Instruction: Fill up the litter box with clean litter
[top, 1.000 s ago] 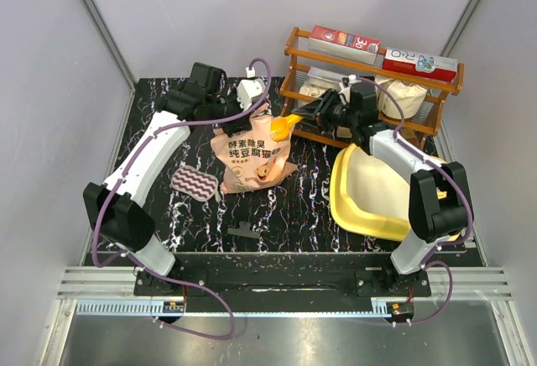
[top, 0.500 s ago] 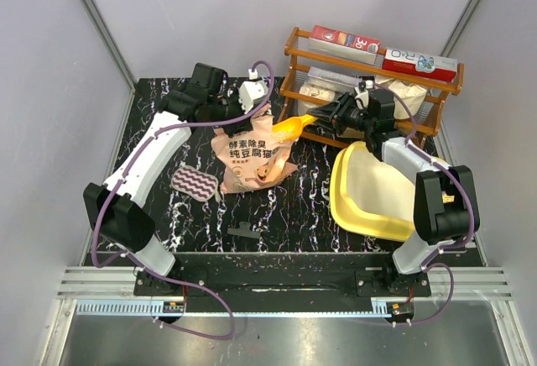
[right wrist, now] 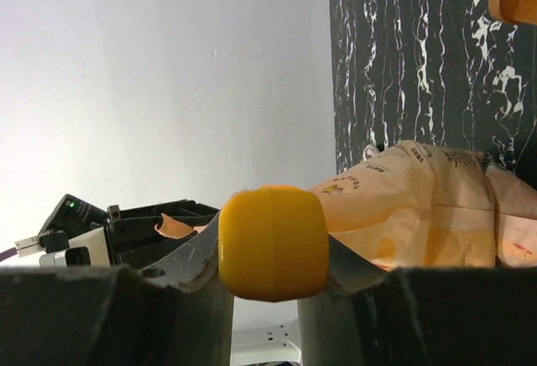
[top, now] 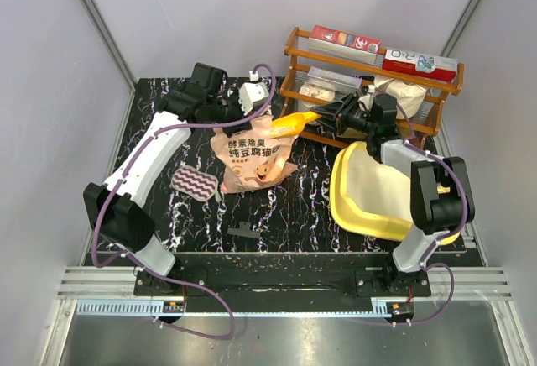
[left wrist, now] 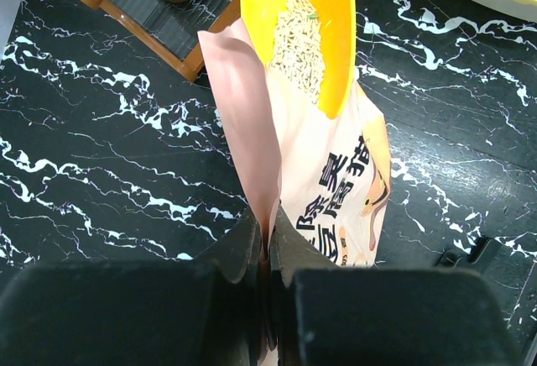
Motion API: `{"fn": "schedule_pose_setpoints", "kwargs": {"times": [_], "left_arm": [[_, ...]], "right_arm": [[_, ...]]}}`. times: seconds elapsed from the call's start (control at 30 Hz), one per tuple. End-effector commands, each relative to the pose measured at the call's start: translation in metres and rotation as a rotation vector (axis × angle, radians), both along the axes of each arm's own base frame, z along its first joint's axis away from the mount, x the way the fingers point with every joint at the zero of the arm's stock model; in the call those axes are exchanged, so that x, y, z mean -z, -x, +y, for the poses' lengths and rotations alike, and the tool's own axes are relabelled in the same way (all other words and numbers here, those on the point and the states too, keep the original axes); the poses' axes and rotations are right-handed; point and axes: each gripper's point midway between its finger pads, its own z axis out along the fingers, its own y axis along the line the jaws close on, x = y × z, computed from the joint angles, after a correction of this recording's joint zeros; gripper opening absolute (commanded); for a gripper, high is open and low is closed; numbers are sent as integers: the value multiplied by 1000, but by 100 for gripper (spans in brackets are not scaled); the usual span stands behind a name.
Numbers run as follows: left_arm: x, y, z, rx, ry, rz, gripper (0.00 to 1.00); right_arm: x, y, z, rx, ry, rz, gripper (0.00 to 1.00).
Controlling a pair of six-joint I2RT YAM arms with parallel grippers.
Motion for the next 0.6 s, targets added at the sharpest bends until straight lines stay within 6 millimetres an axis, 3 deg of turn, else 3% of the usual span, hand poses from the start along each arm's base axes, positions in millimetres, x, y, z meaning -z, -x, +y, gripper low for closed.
{"fn": "schedule_pose_setpoints", "kwargs": {"times": [0.0, 0.27, 0.57], "left_arm": [[-68, -6, -4, 27, 79, -206, 0], [-77, -9, -6, 29, 87, -227, 0], [-72, -5, -2, 30, 68, -225, 0]], "right_arm": [[-5, -1, 1, -28, -53, -20, 0], [-16, -2, -9, -11, -47, -49, 0], [-30, 3, -25, 15, -34, -64, 0]]}}
